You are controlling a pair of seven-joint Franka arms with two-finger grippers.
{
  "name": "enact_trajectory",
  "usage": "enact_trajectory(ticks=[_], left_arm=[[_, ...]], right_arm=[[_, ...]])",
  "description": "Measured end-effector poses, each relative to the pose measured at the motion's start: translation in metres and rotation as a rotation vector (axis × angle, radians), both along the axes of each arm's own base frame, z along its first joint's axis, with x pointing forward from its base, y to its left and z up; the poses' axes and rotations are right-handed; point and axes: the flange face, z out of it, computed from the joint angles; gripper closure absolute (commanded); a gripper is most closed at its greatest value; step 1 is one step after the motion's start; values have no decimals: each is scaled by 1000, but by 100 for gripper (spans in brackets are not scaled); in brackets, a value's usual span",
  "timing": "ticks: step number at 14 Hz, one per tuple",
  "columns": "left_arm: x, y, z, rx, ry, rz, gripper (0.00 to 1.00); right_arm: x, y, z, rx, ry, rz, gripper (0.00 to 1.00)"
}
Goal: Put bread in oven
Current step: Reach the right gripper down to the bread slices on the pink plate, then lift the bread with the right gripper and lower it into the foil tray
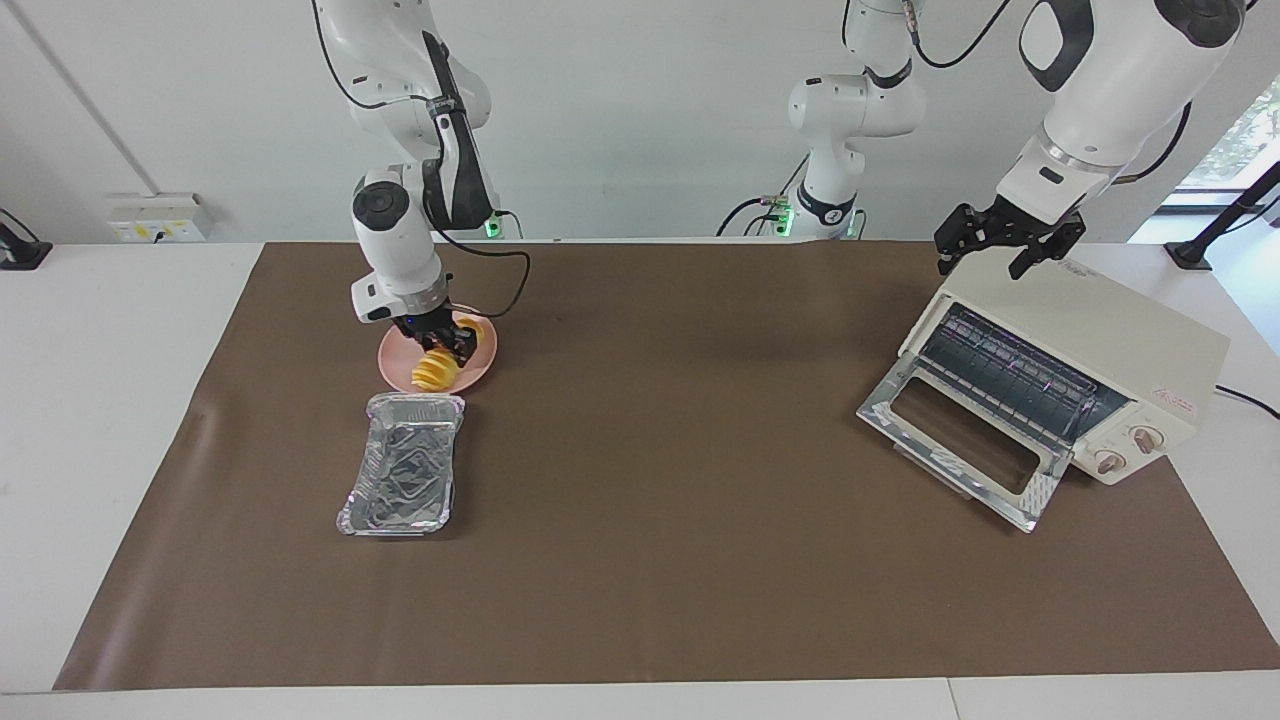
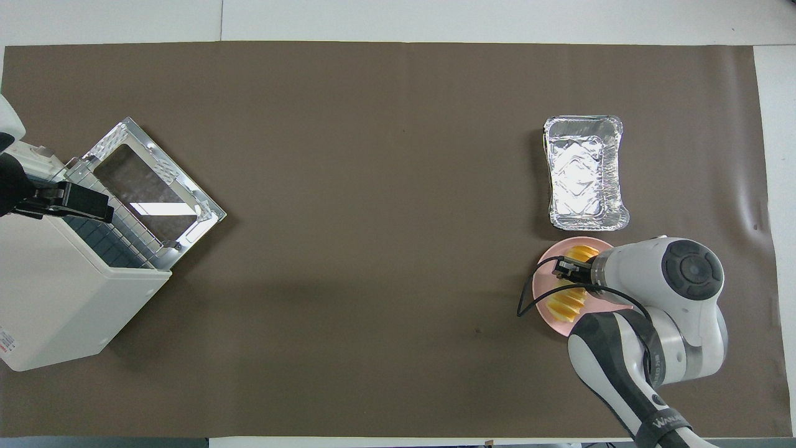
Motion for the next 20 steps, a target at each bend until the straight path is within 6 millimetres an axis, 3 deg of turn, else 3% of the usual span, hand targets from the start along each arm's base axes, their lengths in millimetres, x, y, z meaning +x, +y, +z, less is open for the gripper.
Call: enact_trajectory(ticks=[3, 5, 7, 9, 11, 12, 15, 18, 20], left_arm=[[0, 0, 0, 0, 0, 0, 0], [0, 0, 0, 0, 0, 0, 0], [0, 0, 0, 0, 0, 0, 0], [0, 0, 0, 0, 0, 0, 0], [0, 0, 0, 0, 0, 0, 0], [0, 0, 0, 0, 0, 0, 0], [0, 0, 0, 0, 0, 0, 0], [0, 0, 0, 0, 0, 0, 0], [0, 0, 0, 0, 0, 0, 0]], right_arm=[[2, 1, 3, 0, -4, 3, 100], [8, 7, 16, -5, 36, 14, 100], [23, 13, 58, -14, 94, 21, 100], [42, 16, 117, -12, 92, 52, 100], [63, 5, 161, 3, 38, 139, 100], [75, -10, 169, 10, 18, 188, 100], [120, -45, 160, 24, -7, 290, 100], [161, -41, 126, 27, -65, 362, 100], [175, -31, 101, 30, -83, 388, 100]])
